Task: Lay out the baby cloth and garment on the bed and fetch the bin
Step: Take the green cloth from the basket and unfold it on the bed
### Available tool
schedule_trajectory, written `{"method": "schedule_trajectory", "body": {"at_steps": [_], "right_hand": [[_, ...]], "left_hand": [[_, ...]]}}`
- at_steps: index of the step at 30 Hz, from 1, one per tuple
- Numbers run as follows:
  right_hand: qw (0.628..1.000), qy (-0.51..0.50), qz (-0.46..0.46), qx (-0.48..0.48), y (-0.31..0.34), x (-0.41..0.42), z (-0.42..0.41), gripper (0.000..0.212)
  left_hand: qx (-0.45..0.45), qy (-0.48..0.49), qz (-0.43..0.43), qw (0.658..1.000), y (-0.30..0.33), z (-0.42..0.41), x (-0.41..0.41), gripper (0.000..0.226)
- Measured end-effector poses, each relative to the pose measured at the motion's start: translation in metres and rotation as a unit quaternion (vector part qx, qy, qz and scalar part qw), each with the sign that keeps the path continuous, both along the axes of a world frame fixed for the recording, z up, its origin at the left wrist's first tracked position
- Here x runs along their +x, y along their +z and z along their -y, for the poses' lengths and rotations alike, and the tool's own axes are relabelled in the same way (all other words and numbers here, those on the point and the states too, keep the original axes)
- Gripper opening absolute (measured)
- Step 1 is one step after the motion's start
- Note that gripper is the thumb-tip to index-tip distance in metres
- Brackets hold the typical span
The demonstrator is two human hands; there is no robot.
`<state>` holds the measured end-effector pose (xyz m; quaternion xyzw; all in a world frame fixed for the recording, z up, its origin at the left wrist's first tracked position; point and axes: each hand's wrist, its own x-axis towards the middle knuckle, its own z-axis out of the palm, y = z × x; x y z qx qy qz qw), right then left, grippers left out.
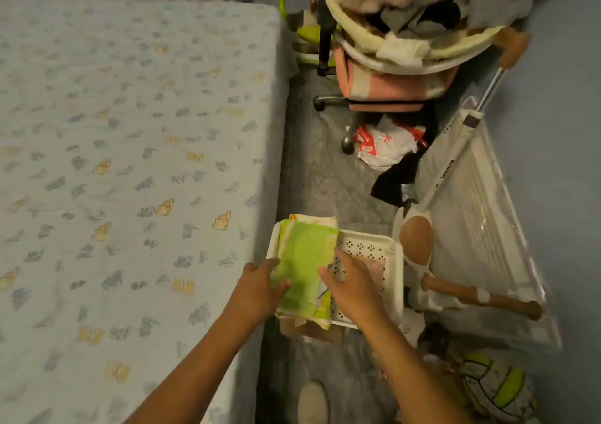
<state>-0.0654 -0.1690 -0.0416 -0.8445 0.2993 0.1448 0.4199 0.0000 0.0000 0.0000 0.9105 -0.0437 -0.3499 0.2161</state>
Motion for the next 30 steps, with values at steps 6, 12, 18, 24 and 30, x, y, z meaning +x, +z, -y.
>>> {"method": "schedule_trajectory", "body": {"at_steps": [6, 12, 18, 24, 30], "right_hand": [[1.000, -0.004, -0.002, 0.023, -0.029, 0.016, -0.013, 0.069], [0.998, -0.045, 0.036, 0.020, -0.034, 0.020, -0.019, 0.062], [0.987, -0.034, 0.049, 0.149, -0.033, 0.027, -0.020, 0.068], [0.958, -0.027, 0.109, 0.263, 0.026, 0.035, -0.016, 0.073], [0.921, 0.014, 0.142, 0.364, 0.100, 0.053, -0.050, 0.069]], "left_hand": [[0.048, 0.017, 0.019, 0.999, -0.027, 0.003, -0.004, 0.046], [0.015, 0.036, -0.019, 0.999, -0.034, 0.005, -0.012, 0.043], [-0.020, 0.061, 0.028, 0.998, -0.031, 0.002, -0.004, 0.038], [-0.116, 0.127, -0.010, 0.985, -0.013, 0.000, -0.006, 0.049], [-0.361, 0.230, -0.086, 0.900, 0.036, -0.033, 0.010, 0.075]]}}
